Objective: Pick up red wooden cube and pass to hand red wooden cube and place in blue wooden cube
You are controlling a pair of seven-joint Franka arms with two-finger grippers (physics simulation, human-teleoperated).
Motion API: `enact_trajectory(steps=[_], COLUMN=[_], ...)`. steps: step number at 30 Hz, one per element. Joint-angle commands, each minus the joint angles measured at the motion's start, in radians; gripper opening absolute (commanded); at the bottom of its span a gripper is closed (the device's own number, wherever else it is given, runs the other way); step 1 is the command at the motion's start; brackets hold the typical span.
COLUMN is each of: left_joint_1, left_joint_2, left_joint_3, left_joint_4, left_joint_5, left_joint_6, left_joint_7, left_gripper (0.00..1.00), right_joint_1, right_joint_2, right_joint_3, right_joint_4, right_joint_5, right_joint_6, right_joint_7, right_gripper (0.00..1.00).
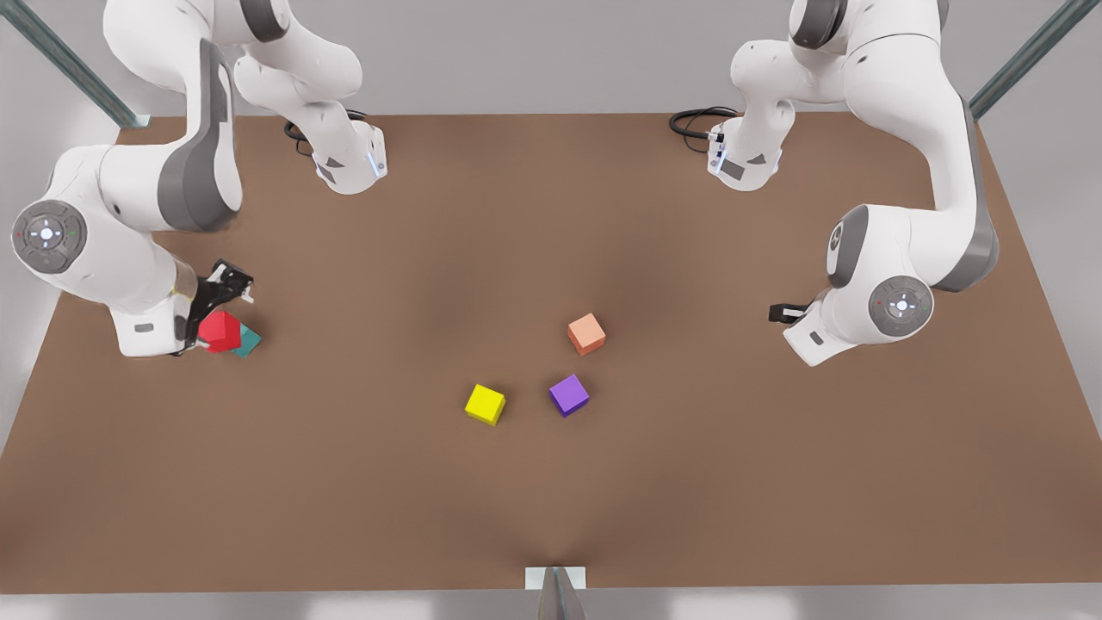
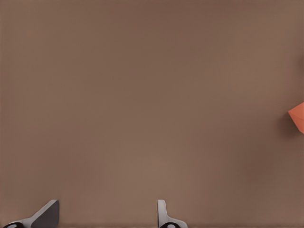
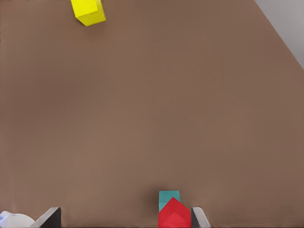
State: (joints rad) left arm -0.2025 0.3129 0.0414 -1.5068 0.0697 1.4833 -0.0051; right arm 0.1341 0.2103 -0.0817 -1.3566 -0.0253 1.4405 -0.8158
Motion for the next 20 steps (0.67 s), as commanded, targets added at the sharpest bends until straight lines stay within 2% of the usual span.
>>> enact_trajectory(steps=[1,4,7,20], left_joint_1=[0.0,0.0,0.0,0.0], left_joint_2=[-0.001,0.0,0.0,0.0], left_joint_3=[0.0,0.0,0.0,0.0], left_joint_4=[0.0,0.0,0.0,0.002], left_joint_5=[0.001,0.001,0.001,0.001], left_joint_6=[-0.001,0.002,0.002,0.002], left_joint_7=[-0.003,-0.003,-0.003,-0.003], left_gripper=[1.0,1.0,1.0,1.0], right_joint_1=[-0.008,-0.021,-0.036,-0.045], right_joint_2=[-0.048,-0.072,-0.098,-0.104], right_joint_3=[0.016,0.033,0.036,0.036], right_joint_4=[-0.004,-0.019,-0.102,-0.119], right_joint_5=[-0.012,-0.007,-0.01,-0.004], right_joint_6=[-0.153,-0.144,-0.058,-0.042], right_joint_7=[0.891,0.891,0.877,0.932], right_gripper=[1.0,1.0,1.0,1.0])
